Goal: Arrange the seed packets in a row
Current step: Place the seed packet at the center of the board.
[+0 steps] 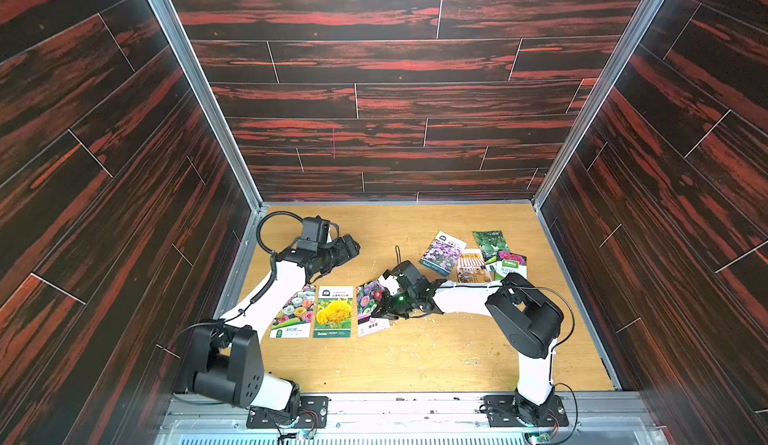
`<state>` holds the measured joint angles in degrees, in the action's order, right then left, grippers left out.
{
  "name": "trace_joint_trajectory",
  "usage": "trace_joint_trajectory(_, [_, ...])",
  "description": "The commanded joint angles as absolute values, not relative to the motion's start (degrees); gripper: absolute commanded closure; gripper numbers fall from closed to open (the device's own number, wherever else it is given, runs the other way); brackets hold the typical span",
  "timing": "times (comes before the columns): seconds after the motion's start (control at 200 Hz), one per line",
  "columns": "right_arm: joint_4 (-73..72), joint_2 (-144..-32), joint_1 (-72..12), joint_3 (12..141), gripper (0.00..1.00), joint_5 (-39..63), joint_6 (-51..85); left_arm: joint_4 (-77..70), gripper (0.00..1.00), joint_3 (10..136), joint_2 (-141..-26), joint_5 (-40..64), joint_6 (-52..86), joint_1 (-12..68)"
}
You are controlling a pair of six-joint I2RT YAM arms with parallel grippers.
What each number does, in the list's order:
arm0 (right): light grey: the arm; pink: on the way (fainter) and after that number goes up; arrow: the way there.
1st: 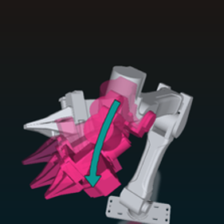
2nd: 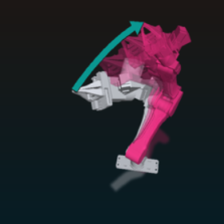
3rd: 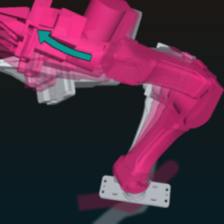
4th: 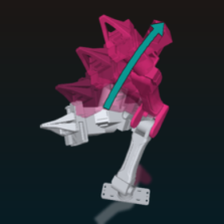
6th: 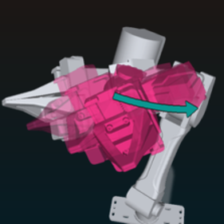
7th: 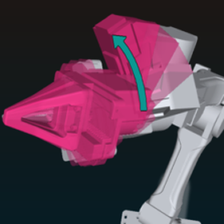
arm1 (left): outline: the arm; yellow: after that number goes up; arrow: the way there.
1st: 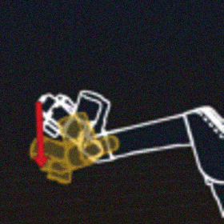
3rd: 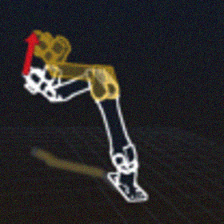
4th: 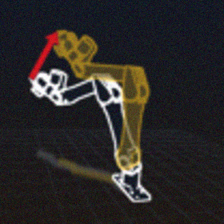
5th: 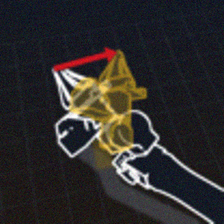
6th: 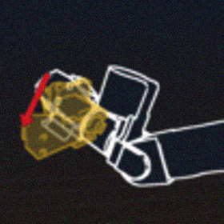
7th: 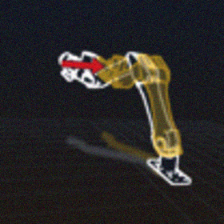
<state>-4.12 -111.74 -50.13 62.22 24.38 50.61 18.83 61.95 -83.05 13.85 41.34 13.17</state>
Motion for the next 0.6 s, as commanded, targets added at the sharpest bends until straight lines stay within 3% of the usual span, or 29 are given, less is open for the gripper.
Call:
trace_joint_trajectory(0.0, [-3.08, -113.63, -52.07, 64.49, 1.0, 22.04, 52.01, 19.69, 0.08, 60.96, -80.91, 12.89, 40.5, 13.01])
trace_joint_trajectory(0.596, [0.3, -114.21, -54.22, 67.02, 1.0, 17.12, 53.88, 19.8, 0.08, 58.76, -78.65, 13.04, 39.95, 12.3])
